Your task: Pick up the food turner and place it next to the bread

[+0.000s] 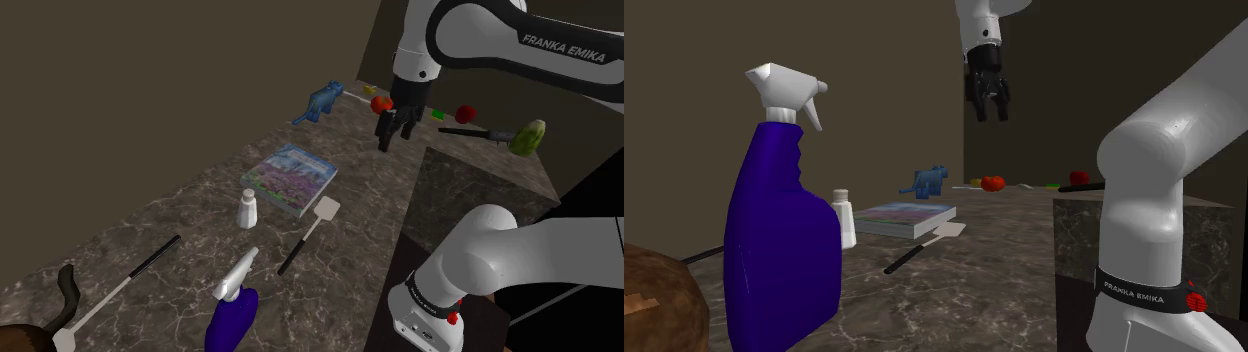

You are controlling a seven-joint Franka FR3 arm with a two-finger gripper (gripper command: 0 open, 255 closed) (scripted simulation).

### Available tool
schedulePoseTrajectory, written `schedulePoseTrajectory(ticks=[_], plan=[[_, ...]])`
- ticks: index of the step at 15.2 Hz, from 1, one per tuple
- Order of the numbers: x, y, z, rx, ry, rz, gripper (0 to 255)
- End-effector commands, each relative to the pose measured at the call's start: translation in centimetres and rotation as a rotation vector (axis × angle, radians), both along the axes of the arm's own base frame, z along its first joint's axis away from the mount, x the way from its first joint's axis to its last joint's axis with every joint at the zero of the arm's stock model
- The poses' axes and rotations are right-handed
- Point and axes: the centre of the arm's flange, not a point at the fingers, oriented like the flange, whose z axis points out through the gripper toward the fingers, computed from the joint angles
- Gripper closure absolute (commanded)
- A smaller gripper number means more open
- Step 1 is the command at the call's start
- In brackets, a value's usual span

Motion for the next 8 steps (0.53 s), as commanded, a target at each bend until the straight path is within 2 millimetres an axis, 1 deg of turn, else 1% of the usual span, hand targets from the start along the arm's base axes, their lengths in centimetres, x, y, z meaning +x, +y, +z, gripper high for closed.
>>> schedulePoseTrajectory(ticks=[1,5,8], plan=[[0.0,0.0,0.0,0.0,0.0,0.0,0],[-1.2,2.8,-3.8,0.012,-0.024,-0.227,0],[-1.6,5.0,-6.6,0.021,-0.042,-0.398,0]])
